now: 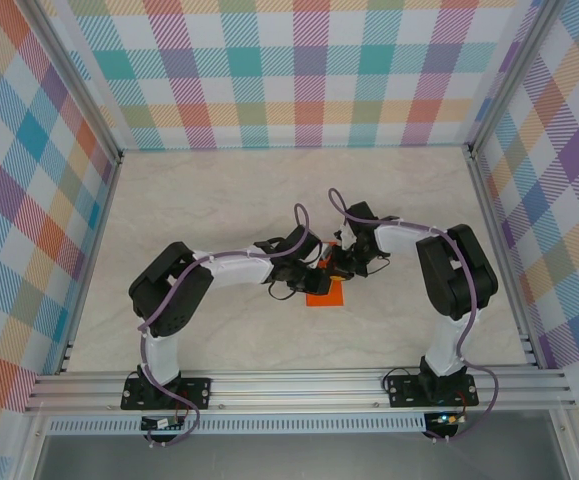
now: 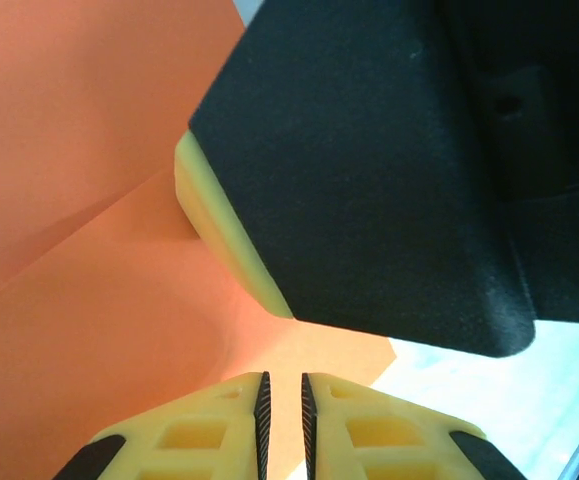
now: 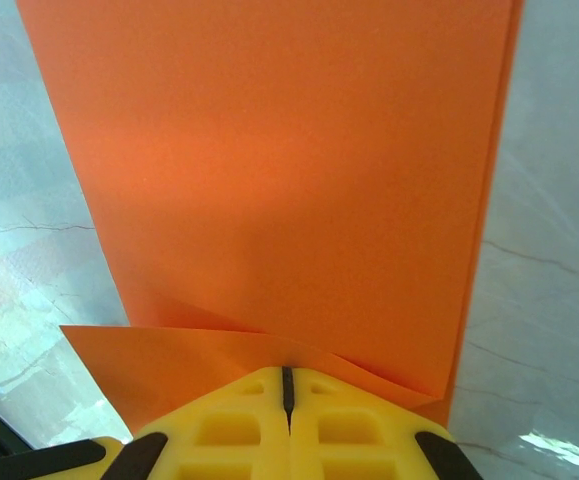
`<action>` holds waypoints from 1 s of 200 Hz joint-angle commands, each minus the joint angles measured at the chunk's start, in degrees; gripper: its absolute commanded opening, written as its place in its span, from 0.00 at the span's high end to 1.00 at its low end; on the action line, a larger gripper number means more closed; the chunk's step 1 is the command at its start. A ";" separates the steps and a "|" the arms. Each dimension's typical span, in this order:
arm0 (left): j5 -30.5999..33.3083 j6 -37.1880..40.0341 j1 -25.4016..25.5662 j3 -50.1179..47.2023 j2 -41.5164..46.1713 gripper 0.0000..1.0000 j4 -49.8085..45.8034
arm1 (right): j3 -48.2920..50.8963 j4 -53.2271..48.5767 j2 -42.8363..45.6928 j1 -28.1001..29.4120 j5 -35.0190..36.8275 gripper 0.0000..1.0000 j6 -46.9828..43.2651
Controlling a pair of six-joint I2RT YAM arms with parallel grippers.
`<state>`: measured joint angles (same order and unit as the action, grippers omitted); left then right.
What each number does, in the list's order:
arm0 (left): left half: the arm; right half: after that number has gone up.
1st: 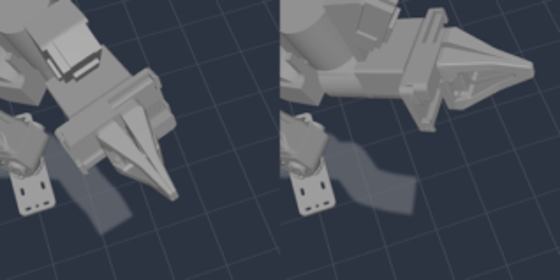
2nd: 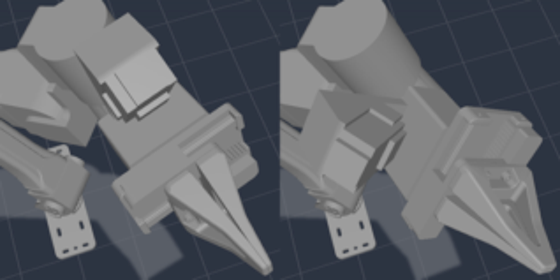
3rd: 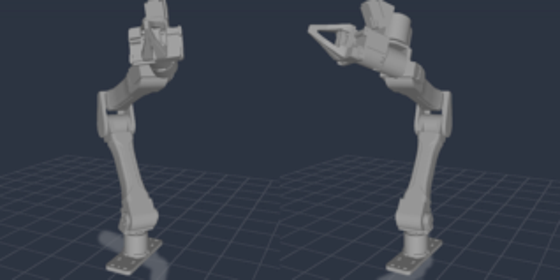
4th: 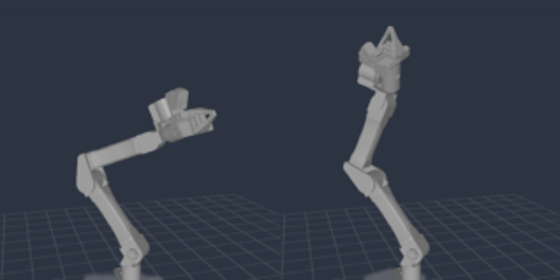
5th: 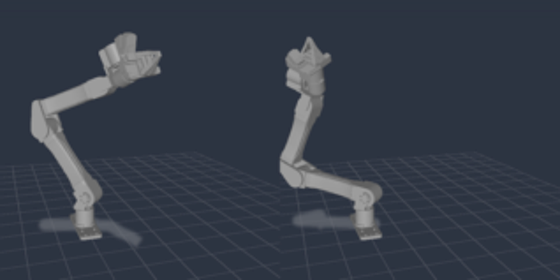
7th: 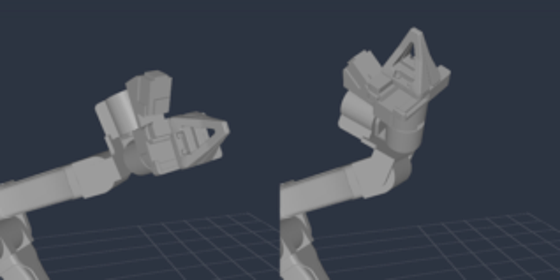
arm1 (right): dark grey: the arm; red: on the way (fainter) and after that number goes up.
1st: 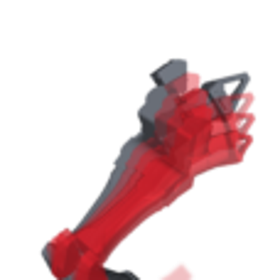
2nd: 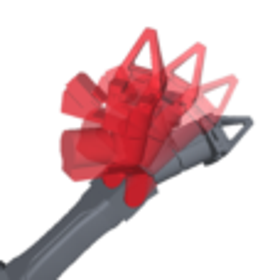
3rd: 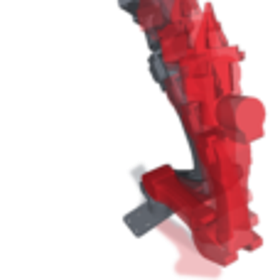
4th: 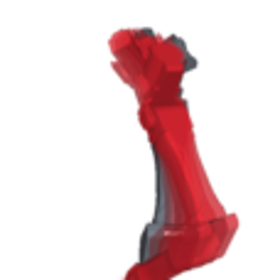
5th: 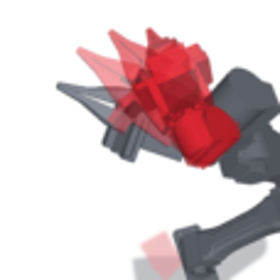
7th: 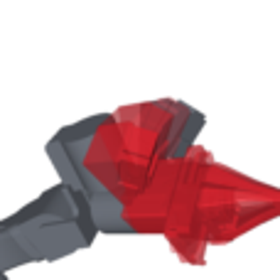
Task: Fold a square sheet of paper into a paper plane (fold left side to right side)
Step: Fold the triangle a second time at the center of the table.
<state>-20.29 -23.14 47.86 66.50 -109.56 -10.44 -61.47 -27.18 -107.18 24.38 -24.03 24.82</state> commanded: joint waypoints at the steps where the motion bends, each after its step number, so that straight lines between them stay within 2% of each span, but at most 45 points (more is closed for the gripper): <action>1: -0.08 0.22 0.22 -0.18 -1.63 0.82 -1.82 | 0.06 -3.56 -2.18 -0.04 5.66 1.00 -1.26; 79: -1.13 1.12 0.22 -4.61 -0.04 0.86 -2.75 | -0.31 -4.11 -2.88 -0.04 6.19 1.00 -1.29; 114: 1.37 1.13 0.18 -6.16 1.12 0.88 -3.58 | -0.67 -4.65 -2.95 -0.03 6.44 1.00 -1.49; 200: 2.01 1.30 0.08 -12.27 5.01 0.89 -4.69 | -1.48 -6.22 -3.65 -0.03 7.59 1.00 -1.80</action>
<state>-19.11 -22.68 47.81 57.93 -105.95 -7.86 -63.33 -29.85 -107.96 24.45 -22.57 24.36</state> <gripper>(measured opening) 0.114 0.044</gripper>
